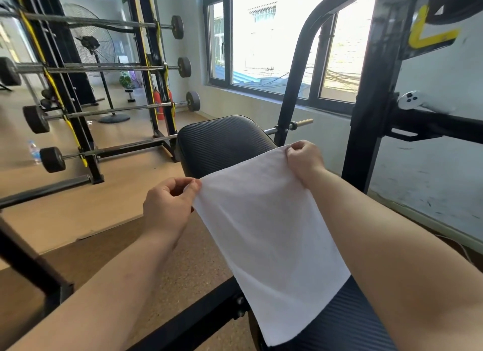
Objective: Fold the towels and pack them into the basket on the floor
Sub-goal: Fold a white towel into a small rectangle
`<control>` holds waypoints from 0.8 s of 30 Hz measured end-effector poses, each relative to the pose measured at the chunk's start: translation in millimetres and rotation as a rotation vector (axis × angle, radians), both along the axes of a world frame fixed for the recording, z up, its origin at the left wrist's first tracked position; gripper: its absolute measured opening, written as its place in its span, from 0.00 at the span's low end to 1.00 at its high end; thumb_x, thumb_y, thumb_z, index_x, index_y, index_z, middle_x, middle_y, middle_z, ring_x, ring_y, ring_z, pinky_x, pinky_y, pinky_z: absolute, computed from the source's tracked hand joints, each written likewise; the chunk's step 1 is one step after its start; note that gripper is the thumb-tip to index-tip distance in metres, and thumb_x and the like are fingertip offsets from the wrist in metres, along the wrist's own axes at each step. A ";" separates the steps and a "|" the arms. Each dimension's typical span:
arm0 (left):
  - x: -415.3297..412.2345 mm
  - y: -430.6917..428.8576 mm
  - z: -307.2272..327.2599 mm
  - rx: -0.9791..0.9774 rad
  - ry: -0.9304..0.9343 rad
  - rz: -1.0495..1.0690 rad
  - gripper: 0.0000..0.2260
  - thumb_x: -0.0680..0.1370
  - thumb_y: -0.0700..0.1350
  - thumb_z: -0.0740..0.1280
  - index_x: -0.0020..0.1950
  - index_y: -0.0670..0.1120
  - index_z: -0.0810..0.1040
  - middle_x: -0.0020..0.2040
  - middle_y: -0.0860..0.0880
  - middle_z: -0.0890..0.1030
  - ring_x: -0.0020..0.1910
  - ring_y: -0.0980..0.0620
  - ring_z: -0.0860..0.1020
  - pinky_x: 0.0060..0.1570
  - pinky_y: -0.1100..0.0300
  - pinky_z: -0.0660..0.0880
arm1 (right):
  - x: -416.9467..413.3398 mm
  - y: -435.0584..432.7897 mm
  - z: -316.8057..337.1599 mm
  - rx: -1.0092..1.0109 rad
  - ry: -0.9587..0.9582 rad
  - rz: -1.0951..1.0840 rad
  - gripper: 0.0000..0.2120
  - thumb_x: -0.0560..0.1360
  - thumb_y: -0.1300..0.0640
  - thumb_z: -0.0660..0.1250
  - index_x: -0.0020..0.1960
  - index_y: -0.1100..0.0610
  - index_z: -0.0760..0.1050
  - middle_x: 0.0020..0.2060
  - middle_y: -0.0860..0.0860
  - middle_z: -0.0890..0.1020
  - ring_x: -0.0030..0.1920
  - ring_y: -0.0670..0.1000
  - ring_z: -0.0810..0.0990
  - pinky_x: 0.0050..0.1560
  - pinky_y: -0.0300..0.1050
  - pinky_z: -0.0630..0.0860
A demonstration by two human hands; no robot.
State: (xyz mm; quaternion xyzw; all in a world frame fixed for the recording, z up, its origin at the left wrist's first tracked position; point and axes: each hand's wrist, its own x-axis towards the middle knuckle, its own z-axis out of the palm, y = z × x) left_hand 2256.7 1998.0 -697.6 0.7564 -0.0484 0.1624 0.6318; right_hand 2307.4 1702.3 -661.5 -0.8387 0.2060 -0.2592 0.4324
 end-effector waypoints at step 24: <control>-42.6 18.8 51.5 -0.249 0.207 -0.126 0.03 0.78 0.42 0.73 0.50 0.47 0.82 0.54 0.45 0.83 0.53 0.46 0.83 0.54 0.46 0.83 | -120.7 -9.6 78.9 0.282 -0.176 0.195 0.04 0.79 0.64 0.70 0.51 0.59 0.82 0.48 0.56 0.81 0.50 0.57 0.81 0.43 0.51 0.86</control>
